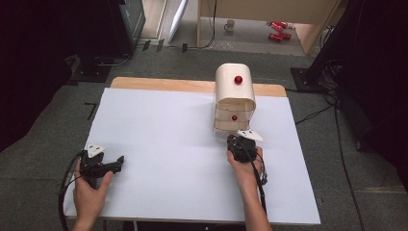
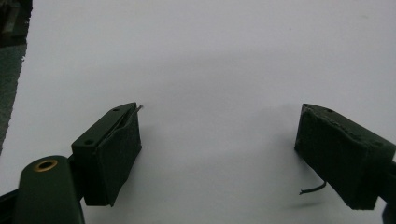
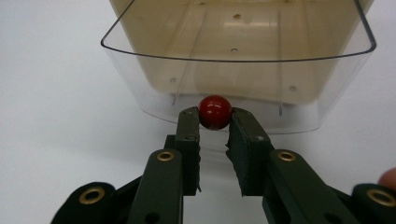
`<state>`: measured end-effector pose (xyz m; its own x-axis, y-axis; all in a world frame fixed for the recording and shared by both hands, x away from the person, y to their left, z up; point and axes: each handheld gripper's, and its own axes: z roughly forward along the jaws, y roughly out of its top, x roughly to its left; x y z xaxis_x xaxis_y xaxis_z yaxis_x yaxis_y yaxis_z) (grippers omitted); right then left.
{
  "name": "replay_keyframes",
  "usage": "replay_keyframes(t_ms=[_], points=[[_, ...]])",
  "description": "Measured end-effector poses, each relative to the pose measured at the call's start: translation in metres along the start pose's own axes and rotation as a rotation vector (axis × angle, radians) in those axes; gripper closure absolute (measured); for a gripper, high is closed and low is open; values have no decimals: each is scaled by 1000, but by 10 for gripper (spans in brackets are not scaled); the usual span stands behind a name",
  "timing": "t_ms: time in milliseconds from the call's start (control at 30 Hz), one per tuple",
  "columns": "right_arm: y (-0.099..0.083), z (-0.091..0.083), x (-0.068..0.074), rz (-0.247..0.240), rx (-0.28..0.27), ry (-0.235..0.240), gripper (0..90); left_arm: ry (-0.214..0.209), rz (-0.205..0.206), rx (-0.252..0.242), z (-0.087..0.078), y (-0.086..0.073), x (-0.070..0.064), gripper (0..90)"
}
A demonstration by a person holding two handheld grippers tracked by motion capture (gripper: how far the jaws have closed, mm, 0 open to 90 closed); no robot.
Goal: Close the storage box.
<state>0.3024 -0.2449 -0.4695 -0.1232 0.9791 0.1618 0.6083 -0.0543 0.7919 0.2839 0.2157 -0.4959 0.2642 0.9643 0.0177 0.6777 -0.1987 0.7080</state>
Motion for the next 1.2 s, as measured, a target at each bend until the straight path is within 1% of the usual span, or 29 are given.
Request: replay_keyframes(t_ms=[433, 933, 1067, 1200], points=[[7, 10, -2, -2, 0, -6, 754, 0, 0, 0, 0, 0, 0, 144], [9, 14, -5, 3, -7, 7, 754, 0, 0, 0, 0, 0, 0, 144], [13, 16, -4, 2, -1, -1, 753, 0, 0, 0, 0, 0, 0, 144], [13, 17, -4, -2, 2, 1, 752, 0, 0, 1, 0, 0, 0, 144]])
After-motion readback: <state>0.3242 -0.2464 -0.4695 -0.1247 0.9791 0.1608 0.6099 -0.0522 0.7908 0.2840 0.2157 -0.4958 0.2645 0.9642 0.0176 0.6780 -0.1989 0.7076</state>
